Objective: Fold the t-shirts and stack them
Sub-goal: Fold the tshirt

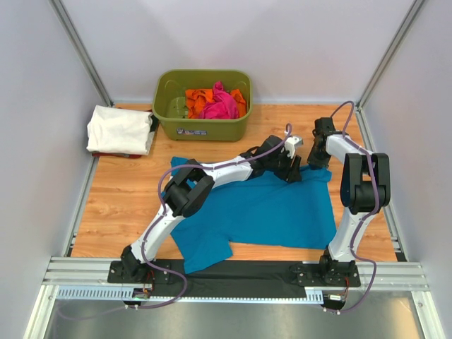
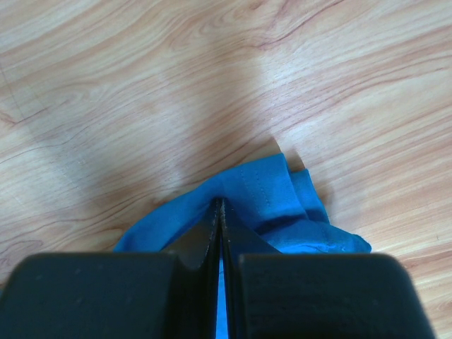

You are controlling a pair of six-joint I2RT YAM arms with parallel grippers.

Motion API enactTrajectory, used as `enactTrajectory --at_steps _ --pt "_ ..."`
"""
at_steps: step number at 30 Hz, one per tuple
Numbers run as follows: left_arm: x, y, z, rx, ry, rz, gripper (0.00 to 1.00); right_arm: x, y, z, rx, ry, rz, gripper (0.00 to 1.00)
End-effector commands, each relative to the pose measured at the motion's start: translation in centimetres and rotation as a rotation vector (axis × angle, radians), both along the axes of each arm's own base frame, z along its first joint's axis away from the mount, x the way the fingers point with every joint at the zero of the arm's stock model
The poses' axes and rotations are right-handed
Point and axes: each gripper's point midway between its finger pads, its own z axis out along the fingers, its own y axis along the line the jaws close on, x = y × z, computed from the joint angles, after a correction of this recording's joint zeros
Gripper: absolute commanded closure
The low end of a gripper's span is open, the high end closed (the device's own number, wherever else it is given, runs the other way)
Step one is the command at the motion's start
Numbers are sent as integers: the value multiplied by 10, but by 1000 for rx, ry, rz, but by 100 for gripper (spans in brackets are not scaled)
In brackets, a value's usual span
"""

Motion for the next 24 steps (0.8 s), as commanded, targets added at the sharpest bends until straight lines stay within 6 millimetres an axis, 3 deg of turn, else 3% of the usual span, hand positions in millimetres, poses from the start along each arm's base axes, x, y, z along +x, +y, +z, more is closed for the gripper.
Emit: enactTrajectory --at_steps 1,6,15,21,24 --pt "-2 -2 -3 2 -4 -8 42 3 -4 -1 -14 0 -19 100" --pt "2 2 -12 34 -12 19 41 3 -3 -2 -6 3 -19 100" --pt "12 5 -8 53 -52 66 38 3 -3 -1 -6 3 -18 100" --pt "6 6 -19 71 -9 46 43 3 -2 -2 -3 2 -19 100" --pt "4 5 -21 68 -3 33 51 4 -2 -2 -4 3 -18 100"
